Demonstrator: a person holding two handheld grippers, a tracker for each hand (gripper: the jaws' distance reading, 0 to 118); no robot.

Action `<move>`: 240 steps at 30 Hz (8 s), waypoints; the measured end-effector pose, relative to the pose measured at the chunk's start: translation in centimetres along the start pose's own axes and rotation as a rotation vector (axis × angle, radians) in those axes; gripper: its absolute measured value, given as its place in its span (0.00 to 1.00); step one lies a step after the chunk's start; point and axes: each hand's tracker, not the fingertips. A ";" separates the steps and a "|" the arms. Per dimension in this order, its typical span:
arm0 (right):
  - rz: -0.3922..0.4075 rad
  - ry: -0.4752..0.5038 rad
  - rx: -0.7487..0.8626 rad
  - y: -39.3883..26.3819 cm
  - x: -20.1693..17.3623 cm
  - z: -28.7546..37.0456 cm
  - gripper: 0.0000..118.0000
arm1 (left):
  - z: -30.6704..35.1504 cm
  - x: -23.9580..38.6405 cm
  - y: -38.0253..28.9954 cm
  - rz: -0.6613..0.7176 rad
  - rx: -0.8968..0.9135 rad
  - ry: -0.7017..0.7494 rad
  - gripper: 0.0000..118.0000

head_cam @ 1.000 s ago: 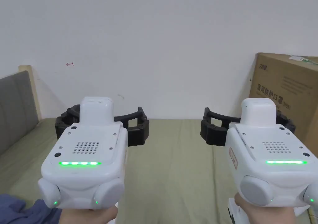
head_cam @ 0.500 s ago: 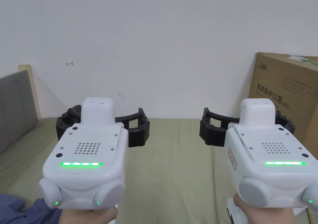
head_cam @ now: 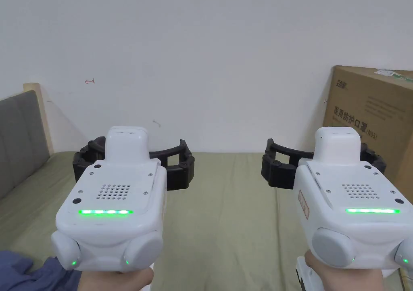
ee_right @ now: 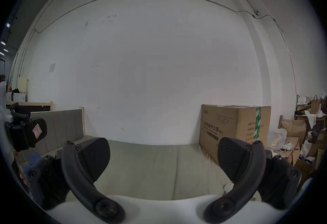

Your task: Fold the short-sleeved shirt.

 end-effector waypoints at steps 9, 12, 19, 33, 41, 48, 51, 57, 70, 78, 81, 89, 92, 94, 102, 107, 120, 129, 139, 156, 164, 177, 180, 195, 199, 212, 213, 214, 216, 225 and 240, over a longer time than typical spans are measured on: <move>0.000 -0.004 -0.005 -0.2 0.0 -0.1 1.00 | 0.0 0.0 0.0 0.002 -0.003 0.001 1.00; 0.000 -0.005 -0.007 -0.2 0.1 0.0 1.00 | 0.0 0.0 0.0 0.004 -0.006 0.001 1.00; -0.002 -0.006 -0.009 -0.3 0.2 0.1 1.00 | 0.0 -0.1 -0.1 0.008 -0.009 0.003 1.00; -0.012 -0.011 -0.020 -0.7 0.3 0.3 1.00 | 0.2 0.1 0.0 0.002 -0.007 0.003 1.00; -0.006 -0.011 -0.025 -0.7 0.5 0.1 1.00 | 0.2 0.2 -0.2 0.001 -0.012 0.000 1.00; 0.007 -0.004 -0.016 -0.4 0.4 0.1 1.00 | 0.1 0.4 -0.2 -0.008 -0.012 -0.007 1.00; 0.004 -0.001 -0.013 -0.3 0.3 0.1 1.00 | 0.1 0.4 -0.2 -0.005 -0.010 -0.009 1.00; -0.004 0.004 -0.016 -0.5 0.1 0.1 1.00 | -0.1 0.3 -0.2 0.001 -0.019 -0.004 1.00; -0.003 -0.002 -0.019 -0.7 0.3 0.1 1.00 | 0.0 0.0 -0.4 0.012 -0.037 0.000 1.00; 0.000 -0.002 -0.018 -0.7 0.4 0.1 1.00 | 0.0 0.2 -0.3 0.003 -0.031 0.000 1.00; -0.007 -0.002 -0.020 -0.8 0.4 0.1 1.00 | 0.0 0.2 -0.3 0.002 -0.028 0.001 1.00; 0.011 0.008 -0.010 -0.9 0.4 0.3 1.00 | 0.1 0.1 -0.4 0.006 -0.026 0.000 1.00; 0.025 0.011 -0.007 -1.0 0.2 0.3 1.00 | 0.2 0.1 -0.4 0.004 -0.022 -0.003 1.00; 0.019 0.014 -0.002 -1.1 0.3 0.4 1.00 | 0.2 0.1 -0.5 -0.002 -0.019 -0.008 1.00; -0.073 -0.034 -0.032 -2.1 1.0 0.5 0.00 | 0.1 0.3 -1.1 -0.031 -0.034 0.039 0.00; -0.082 -0.017 -0.086 -2.4 1.6 0.2 0.00 | -0.5 -0.8 -1.6 -0.034 -0.076 0.033 0.00; -0.085 0.455 -0.200 -4.4 -17.8 -2.0 0.00 | 7.3 -20.5 -3.8 0.043 -0.255 0.485 0.00; -0.023 0.709 -0.240 -4.3 -27.7 -0.7 0.00 | 10.2 -26.7 -6.0 0.036 -0.368 0.621 0.00; -0.010 0.699 -0.512 -9.3 -28.1 -4.0 0.00 | 1.5 -33.2 -23.3 0.411 -1.219 0.293 0.19; 0.029 0.684 -0.662 -15.5 -26.7 -6.0 0.00 | -1.1 -30.2 -32.8 0.228 -1.210 0.369 1.00; 0.019 0.668 -0.649 -14.9 -24.6 -6.2 0.00 | 1.2 -28.7 -28.5 0.039 -1.092 0.377 0.00; -0.081 0.571 -0.527 -9.6 -16.5 -4.0 0.00 | 2.5 -25.8 -7.9 0.028 -0.670 0.190 0.00; -0.105 0.510 -0.488 -8.0 -12.9 -3.0 0.00 | 1.2 -21.6 -3.3 0.061 -0.585 0.055 0.00; -0.117 0.170 -0.391 -4.7 5.2 0.9 0.00 | -6.5 1.5 -0.6 0.235 -0.670 -0.522 0.00; -0.079 0.116 -0.424 -6.4 7.0 1.1 0.00 | -9.6 6.9 -6.4 0.242 -0.934 -0.598 0.00; -0.137 0.105 -0.605 -12.6 8.3 0.5 0.00 | -8.8 9.9 -21.9 0.390 -1.271 -0.566 0.87; -0.137 0.105 -0.609 -12.7 8.3 0.5 0.00 | -8.8 9.0 -20.8 0.418 -1.204 -0.574 0.84; -0.139 0.107 -0.611 -12.7 8.3 0.5 0.00 | -8.8 8.2 -19.9 0.426 -1.170 -0.568 0.85; -0.144 0.109 -0.611 -12.6 8.3 0.4 0.00 | -8.2 5.6 -16.9 0.431 -1.021 -0.542 0.85; -0.155 0.116 -0.579 -12.0 7.7 0.4 0.00 | -2.8 -4.0 -11.8 0.151 -0.723 -0.215 0.01; -0.187 0.094 -0.687 -15.0 9.3 -0.3 0.00 | -8.4 -3.6 -30.4 0.216 -1.315 -0.219 0.94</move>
